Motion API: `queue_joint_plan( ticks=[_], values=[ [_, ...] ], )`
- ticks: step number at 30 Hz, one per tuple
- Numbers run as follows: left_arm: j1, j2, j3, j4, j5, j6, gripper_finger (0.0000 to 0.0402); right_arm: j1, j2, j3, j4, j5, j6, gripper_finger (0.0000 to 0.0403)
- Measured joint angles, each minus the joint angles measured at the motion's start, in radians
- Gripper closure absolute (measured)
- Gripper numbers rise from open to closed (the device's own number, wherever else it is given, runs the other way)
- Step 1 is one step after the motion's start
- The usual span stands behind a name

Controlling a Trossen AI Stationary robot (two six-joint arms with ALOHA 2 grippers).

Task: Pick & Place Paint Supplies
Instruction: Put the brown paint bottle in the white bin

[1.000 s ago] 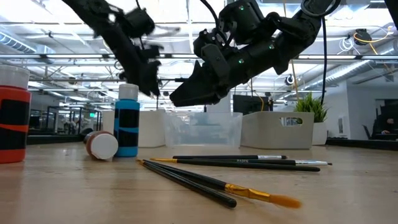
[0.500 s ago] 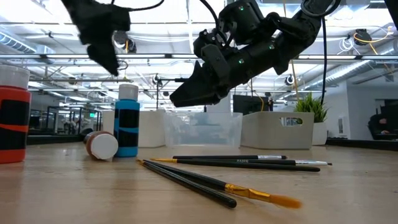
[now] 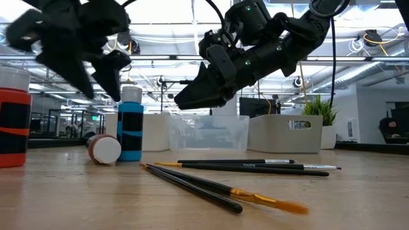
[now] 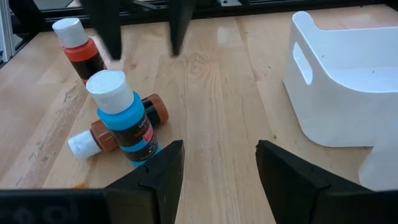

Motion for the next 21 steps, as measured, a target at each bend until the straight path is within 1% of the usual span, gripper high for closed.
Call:
queue_joint_plan(
  ticks=[3, 8, 15, 18, 21],
  values=[
    [-0.026, 0.066, -0.001, 0.040, -0.002, 0.045, 0.0119, 0.000, 0.000, 0.000, -0.001, 0.000, 0.000, 0.0213],
    [-0.044, 0.158, -0.001, 0.080, 0.001, 0.031, 0.0119, 0.000, 0.000, 0.000, -0.001, 0.000, 0.000, 0.0217],
    [-0.045, 0.239, -0.001, 0.106, 0.008, 0.020, 0.0119, 0.000, 0.000, 0.000, -0.001, 0.000, 0.000, 0.0216],
    [-0.045, 0.275, -0.001, 0.114, 0.008, 0.001, 0.0119, 0.000, 0.000, 0.000, 0.001, 0.000, 0.000, 0.0217],
    [-0.044, 0.305, -0.001, 0.137, 0.019, -0.054, 0.0119, 0.000, 0.000, 0.000, -0.002, 0.000, 0.000, 0.0219]
  ],
)
